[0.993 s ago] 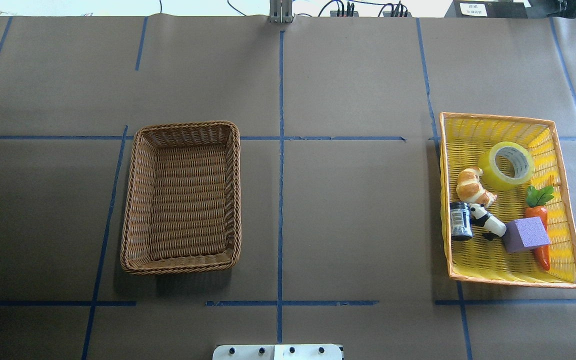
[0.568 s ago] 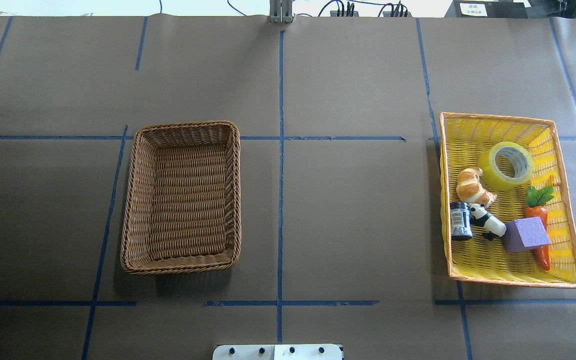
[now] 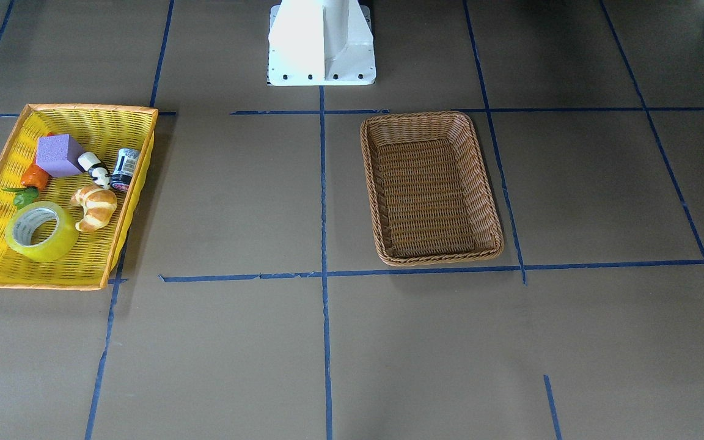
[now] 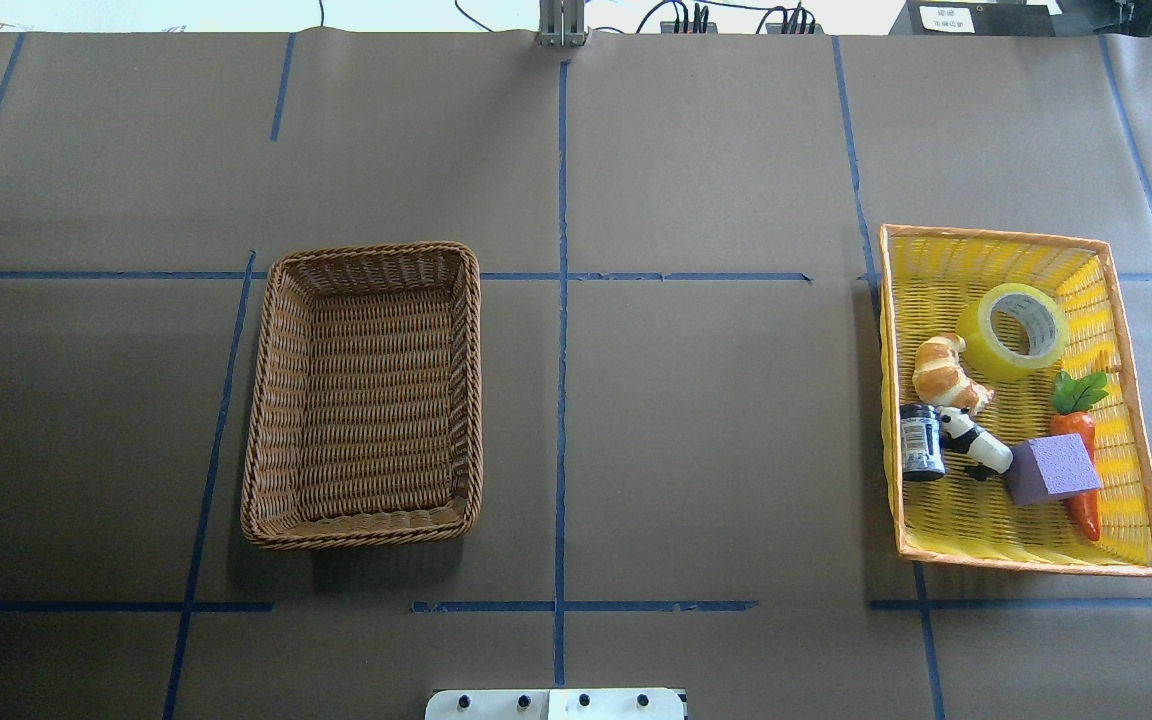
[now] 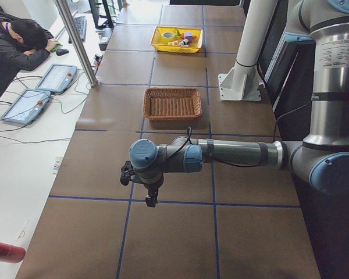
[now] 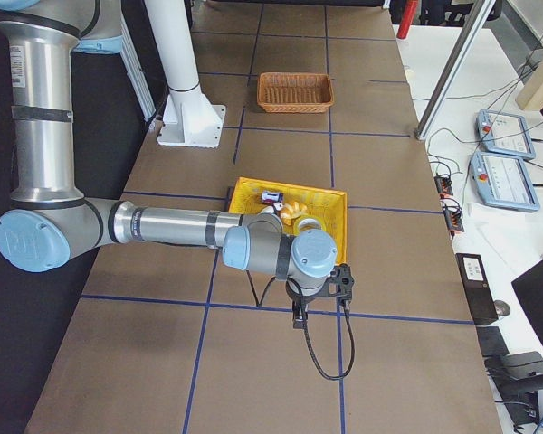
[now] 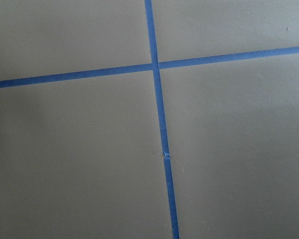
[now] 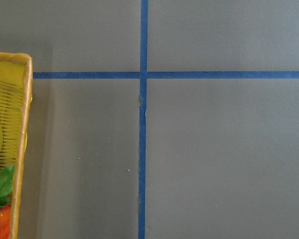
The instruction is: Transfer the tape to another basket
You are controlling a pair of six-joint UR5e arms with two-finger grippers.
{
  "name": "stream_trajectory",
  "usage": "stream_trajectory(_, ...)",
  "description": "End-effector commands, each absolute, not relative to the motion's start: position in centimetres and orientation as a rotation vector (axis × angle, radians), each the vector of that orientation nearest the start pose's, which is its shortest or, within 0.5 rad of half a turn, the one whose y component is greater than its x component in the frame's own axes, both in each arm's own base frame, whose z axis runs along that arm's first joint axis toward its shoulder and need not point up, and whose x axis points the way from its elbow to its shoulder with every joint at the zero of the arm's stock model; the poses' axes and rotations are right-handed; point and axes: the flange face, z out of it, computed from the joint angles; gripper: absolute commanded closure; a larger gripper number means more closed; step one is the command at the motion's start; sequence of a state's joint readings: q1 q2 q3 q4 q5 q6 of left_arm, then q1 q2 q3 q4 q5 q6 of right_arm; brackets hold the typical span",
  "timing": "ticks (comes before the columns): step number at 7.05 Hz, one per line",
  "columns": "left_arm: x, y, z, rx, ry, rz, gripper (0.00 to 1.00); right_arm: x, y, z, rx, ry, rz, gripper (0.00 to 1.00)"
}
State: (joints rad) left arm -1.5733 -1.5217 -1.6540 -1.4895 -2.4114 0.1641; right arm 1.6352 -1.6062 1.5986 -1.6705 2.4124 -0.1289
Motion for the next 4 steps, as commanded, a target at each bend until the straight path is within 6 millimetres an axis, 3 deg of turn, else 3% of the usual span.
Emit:
stream_trajectory(1, -6.05, -46.75, 64.34, 0.029, 0.842, 0.133, 0.0, 8.91, -46.46, 66.61, -0.018, -0.847, -0.016, 0.0)
stream_trajectory(4, -6.05, -46.71, 64.18, 0.031, 0.841, 0.134, 0.0, 8.92, -46.7, 66.32, -0.012, -0.847, -0.02, 0.0)
